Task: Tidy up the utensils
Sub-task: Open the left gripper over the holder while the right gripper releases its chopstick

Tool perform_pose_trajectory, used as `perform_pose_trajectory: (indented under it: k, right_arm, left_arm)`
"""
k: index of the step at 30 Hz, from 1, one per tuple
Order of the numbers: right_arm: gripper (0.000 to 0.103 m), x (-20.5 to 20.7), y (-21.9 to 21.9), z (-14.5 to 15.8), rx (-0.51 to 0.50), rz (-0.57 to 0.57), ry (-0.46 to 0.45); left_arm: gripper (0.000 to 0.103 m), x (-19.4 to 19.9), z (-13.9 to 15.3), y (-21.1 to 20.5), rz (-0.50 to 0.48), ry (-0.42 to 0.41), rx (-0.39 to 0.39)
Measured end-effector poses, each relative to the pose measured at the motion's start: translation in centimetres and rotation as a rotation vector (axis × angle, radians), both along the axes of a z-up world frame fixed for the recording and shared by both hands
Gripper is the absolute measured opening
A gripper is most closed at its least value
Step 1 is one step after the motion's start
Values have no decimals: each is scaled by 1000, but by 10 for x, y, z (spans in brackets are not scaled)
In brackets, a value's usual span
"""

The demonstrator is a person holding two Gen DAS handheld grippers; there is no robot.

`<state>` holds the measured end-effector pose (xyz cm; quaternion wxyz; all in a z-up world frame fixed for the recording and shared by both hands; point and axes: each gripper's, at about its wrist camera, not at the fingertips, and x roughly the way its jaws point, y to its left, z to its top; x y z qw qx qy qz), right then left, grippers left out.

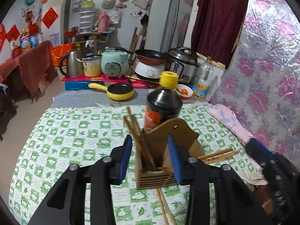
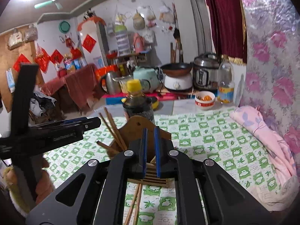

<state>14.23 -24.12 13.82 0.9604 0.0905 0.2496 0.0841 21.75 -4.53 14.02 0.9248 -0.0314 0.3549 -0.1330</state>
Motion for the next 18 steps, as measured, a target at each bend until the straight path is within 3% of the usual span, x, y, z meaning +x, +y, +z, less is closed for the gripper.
perform_pose_trajectory:
  k: [6,10,18]
  right_arm:
    - [16,-34,-1,-3,28,38,-1]
    - [37,-51,-6,-34,57,36,60]
    - [41,-58,-18,-121,92,-9,262]
  left_arm:
    - [70,-33,-6,27,38,-11,-13]
    - [87,-64,-35,38,39,24,-10]
    - [89,-95,-113,62,66,198,-23]
